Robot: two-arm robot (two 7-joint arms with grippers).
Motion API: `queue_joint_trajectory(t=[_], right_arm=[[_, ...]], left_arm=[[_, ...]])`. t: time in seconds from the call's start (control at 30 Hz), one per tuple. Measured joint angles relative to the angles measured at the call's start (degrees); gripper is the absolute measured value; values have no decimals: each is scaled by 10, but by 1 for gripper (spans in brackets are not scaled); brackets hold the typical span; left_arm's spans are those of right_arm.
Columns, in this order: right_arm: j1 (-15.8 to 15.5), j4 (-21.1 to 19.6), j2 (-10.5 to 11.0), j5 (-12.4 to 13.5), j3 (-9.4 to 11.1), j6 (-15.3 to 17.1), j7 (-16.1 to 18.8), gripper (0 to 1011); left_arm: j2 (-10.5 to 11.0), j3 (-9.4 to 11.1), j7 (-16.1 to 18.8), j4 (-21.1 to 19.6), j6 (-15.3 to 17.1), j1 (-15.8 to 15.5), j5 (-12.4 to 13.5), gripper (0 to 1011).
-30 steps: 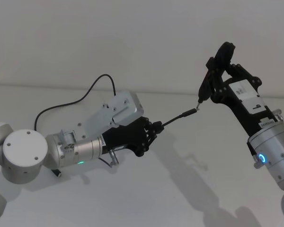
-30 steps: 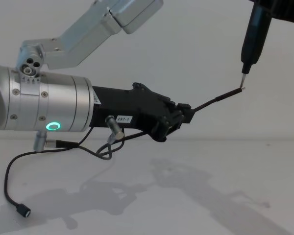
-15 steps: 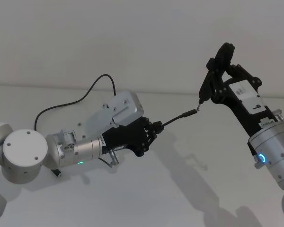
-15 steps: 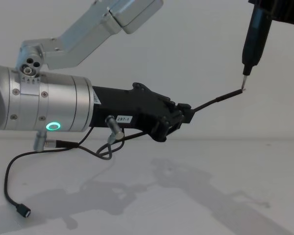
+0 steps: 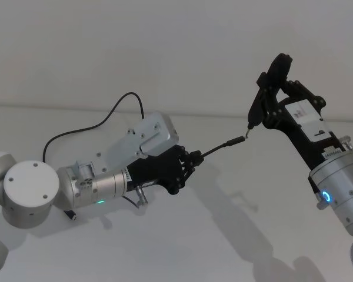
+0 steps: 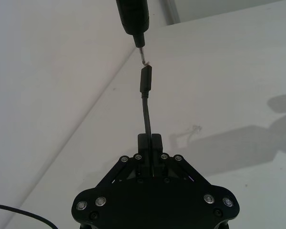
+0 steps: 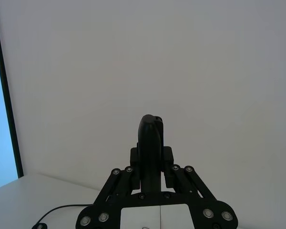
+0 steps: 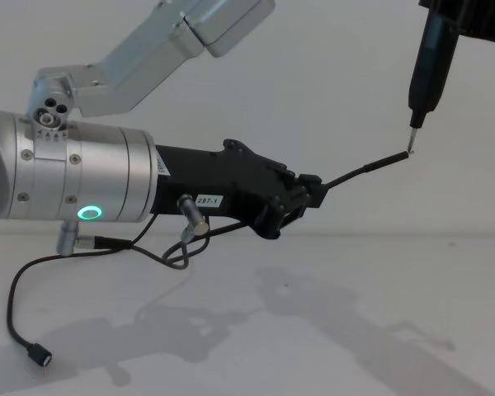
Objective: Pick up the data cable with the one hand.
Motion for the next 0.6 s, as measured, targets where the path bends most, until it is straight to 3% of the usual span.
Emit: queue_joint_trajectory(t=[0.6], right_arm=[[0,0,0,-1,1,0,0,268]], left_arm=[[0,0,0,0,0,0,0,42]])
